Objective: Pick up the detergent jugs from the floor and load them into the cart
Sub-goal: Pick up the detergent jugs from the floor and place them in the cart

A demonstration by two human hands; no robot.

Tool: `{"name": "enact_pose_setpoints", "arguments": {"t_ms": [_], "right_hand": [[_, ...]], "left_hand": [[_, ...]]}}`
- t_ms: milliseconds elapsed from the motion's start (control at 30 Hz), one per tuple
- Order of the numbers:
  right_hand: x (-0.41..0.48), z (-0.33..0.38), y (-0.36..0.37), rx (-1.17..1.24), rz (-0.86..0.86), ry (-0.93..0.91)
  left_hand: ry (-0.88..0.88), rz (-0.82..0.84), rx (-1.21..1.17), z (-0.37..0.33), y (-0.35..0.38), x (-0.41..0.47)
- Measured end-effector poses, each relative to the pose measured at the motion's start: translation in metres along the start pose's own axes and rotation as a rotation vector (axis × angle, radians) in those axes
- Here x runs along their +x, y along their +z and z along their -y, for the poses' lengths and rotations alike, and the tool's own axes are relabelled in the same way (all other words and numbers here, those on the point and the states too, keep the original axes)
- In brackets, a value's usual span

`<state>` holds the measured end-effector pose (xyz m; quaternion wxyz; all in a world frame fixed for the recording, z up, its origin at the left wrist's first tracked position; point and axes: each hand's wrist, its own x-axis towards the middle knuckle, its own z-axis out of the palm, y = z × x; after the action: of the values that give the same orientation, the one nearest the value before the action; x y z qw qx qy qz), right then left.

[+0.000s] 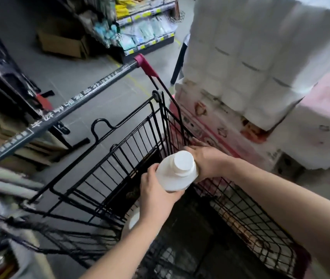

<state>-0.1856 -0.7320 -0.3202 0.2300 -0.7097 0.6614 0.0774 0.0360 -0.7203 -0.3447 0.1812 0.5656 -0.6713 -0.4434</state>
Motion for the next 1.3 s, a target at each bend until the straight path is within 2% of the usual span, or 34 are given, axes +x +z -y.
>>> {"name": "enact_pose_setpoints", "arguments": {"t_ms": [200, 667, 767, 833, 1000, 1133, 1300], "right_hand": [[0.032, -0.028, 0.058, 0.112, 0.003, 0.061], [0.084, -0.049, 0.144, 0.214, 0.179, 0.165], [0.086, -0.057, 0.149, 0.187, 0.174, 0.08], [0.086, -0.061, 0.153, 0.221, 0.162, 0.096], [0.079, -0.06, 0.162, 0.085, -0.003, 0.022], [0.066, -0.052, 0.165, 0.262, 0.016, 0.207], [0.039, -0.042, 0.14, 0.463, -0.02, 0.253]], "left_hand": [[-0.075, 0.015, 0.091, 0.029, 0.045, 0.03], [-0.337, 0.145, 0.218, 0.074, 0.095, 0.066], [-0.313, 0.178, 0.248, 0.078, 0.102, 0.067], [-0.3, 0.175, 0.247, 0.08, 0.103, 0.068], [-0.27, 0.207, 0.244, 0.082, 0.099, 0.067], [-0.227, 0.217, 0.239, 0.083, 0.094, 0.066], [-0.184, 0.25, 0.198, 0.073, 0.078, 0.058]]}}
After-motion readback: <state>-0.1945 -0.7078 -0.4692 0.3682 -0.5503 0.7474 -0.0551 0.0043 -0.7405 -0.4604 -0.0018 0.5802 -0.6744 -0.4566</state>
